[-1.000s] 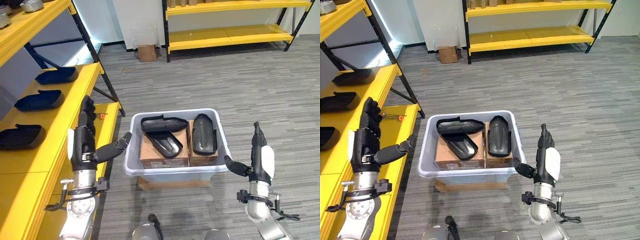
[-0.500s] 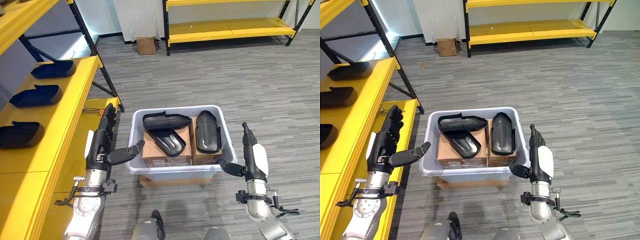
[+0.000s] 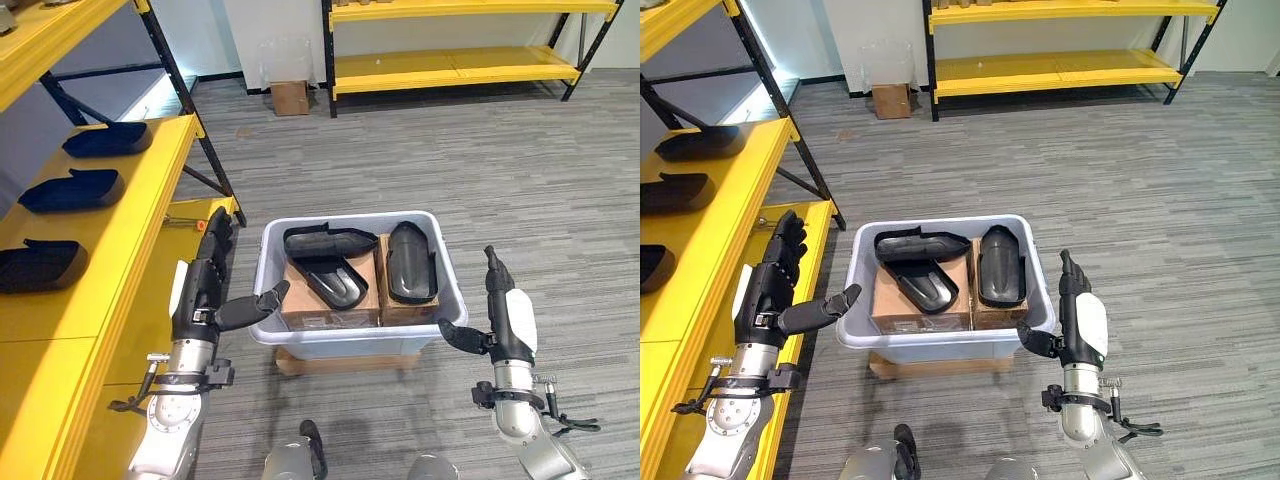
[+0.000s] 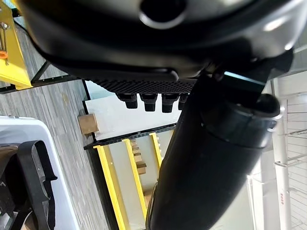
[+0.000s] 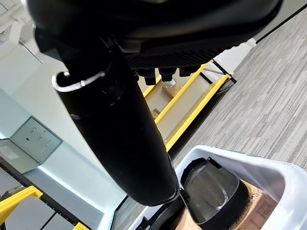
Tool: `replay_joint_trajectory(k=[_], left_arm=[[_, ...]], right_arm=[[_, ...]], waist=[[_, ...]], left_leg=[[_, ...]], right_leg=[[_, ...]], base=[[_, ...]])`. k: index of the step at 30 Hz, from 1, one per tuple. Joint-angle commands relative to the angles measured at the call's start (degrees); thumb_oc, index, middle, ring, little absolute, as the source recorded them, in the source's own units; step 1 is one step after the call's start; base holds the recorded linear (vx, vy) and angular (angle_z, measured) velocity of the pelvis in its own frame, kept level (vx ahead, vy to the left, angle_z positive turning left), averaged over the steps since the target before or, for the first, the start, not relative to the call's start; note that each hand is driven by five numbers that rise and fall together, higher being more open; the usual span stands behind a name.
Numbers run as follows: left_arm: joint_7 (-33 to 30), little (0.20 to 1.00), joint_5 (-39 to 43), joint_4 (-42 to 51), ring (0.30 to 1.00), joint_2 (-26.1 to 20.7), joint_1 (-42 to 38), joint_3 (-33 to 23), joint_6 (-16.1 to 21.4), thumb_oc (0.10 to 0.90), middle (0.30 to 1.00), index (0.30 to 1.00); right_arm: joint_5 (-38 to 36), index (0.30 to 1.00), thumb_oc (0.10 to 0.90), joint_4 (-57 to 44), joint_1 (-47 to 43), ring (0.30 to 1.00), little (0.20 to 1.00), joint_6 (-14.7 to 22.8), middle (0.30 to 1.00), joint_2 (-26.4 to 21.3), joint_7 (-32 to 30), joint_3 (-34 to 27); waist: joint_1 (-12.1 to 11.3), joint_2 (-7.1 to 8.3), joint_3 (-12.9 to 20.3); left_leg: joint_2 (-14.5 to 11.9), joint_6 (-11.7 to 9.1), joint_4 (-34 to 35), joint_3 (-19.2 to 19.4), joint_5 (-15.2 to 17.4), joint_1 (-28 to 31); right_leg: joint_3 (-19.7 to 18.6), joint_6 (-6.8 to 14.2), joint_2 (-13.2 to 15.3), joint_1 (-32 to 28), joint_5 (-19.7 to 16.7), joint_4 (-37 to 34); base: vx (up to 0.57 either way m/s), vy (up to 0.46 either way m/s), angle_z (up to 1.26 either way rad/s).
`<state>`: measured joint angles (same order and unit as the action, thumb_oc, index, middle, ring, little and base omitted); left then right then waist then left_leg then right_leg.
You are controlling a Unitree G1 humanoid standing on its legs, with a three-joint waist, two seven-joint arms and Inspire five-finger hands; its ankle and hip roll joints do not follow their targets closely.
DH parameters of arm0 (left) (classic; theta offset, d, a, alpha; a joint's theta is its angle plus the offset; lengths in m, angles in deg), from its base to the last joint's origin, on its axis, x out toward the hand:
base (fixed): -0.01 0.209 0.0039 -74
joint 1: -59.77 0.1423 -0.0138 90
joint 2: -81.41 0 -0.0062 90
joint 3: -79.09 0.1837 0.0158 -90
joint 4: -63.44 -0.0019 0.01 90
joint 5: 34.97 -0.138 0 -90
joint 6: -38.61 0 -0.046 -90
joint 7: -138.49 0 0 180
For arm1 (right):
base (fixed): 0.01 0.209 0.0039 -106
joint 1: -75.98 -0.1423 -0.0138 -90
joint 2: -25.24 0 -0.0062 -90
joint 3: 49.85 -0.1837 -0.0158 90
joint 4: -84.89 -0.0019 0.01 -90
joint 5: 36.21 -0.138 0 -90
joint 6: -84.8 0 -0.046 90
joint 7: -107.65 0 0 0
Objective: Move parts from the plastic box to the shelf.
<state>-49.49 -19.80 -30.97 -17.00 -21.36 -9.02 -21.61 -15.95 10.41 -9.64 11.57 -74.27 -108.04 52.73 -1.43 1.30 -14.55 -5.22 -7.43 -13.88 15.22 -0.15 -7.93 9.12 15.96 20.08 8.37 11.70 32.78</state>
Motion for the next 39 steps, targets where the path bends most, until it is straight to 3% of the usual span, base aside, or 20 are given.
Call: replay_joint_trajectory(k=[1, 29, 30, 39], left_arm=[[-3.07, 1.000, 4.55, 8.50, 1.000, -2.20, -4.70, 0.02, 1.47, 0.900, 1.000, 1.000], [-1.72, 1.000, 4.84, 7.85, 1.000, -2.75, -3.98, -0.40, 1.26, 0.900, 1.000, 1.000], [16.50, 1.000, 28.30, 3.73, 1.000, 2.86, -7.44, 2.17, -10.51, 0.900, 1.000, 1.000], [15.85, 1.000, 27.07, 4.15, 1.000, 3.03, -7.74, 2.25, -10.74, 0.900, 1.000, 1.000]], right_arm=[[-1.42, 1.000, 0.900, -9.91, -7.16, 1.000, 1.000, 1.33, 1.000, -2.94, -1.76, 1.56], [-2.50, 1.000, 0.900, -10.87, -6.31, 1.000, 1.000, 1.04, 1.000, -2.13, -1.75, 1.17], [-18.49, 1.000, 0.900, -14.85, -1.99, 1.000, 1.000, 2.38, 1.000, -1.37, 13.76, -6.78], [-18.09, 1.000, 0.900, -14.72, -2.38, 1.000, 1.000, 1.26, 1.000, -0.58, 12.09, -6.38]], waist=[[1.33, -1.69, 2.30], [1.11, -1.21, 3.34], [6.02, -1.53, 4.40], [5.57, -1.02, 5.24]], left_leg=[[-6.50, 2.61, 10.92, 2.99, 1.17, 11.02], [-5.81, 2.89, 11.49, 2.96, 2.10, 13.25], [-6.26, 2.93, 12.17, 8.66, 2.98, 14.83], [-5.09, 3.55, 13.77, 8.59, 2.63, 15.80]], right_leg=[[8.45, -8.81, -7.76, -10.87, -5.61, -23.73], [7.83, -8.47, -8.00, -13.30, -5.66, -25.28], [8.48, -7.97, -7.45, -11.10, -7.53, -26.29], [8.30, -7.58, -7.62, -12.79, -8.11, -28.19]], base=[[0.04, 0.011, 0.86], [0.01, 0.002, 0.03], [-0.01, 0.034, 0.03], [-0.02, 0.031, -0.07]])
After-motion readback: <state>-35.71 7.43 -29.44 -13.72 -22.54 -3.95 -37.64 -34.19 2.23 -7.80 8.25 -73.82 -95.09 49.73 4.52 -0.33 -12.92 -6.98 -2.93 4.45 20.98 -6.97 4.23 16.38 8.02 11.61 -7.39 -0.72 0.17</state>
